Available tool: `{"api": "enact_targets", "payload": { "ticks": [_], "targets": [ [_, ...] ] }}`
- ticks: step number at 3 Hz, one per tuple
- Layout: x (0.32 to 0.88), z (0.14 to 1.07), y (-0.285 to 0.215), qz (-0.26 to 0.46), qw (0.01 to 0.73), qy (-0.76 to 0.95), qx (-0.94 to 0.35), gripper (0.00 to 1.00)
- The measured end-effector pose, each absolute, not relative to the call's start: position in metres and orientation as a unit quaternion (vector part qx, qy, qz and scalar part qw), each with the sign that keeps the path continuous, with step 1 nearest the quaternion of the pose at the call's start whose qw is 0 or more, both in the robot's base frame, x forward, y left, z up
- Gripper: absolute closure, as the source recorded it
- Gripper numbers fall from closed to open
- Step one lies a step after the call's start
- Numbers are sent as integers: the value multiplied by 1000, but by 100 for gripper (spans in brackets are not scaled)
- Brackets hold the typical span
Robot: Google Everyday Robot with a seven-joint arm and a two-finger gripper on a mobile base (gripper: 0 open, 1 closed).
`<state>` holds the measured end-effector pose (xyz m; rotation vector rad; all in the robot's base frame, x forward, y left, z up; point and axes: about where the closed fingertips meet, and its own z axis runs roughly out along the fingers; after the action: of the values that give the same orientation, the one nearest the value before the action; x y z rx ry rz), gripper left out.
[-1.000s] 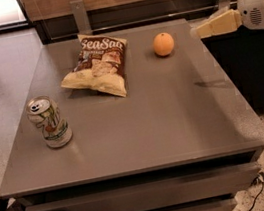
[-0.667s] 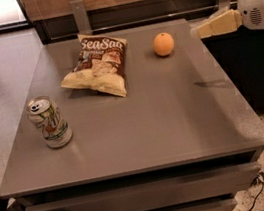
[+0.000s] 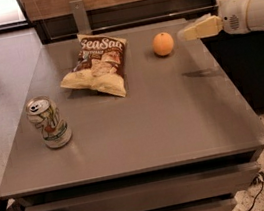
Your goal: Pick orange
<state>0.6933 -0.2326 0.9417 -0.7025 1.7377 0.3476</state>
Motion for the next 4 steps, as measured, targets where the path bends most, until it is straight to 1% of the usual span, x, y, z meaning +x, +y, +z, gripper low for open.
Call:
{"api": "enact_targets", "payload": {
  "ticks": [1,2,4],
  "targets": [
    [729,916,-212,191,575,737,-301,0],
    [747,895,-198,207,567,737,-304,0],
    [764,846,-162,235,548,737,-318,0]
  ]
}}
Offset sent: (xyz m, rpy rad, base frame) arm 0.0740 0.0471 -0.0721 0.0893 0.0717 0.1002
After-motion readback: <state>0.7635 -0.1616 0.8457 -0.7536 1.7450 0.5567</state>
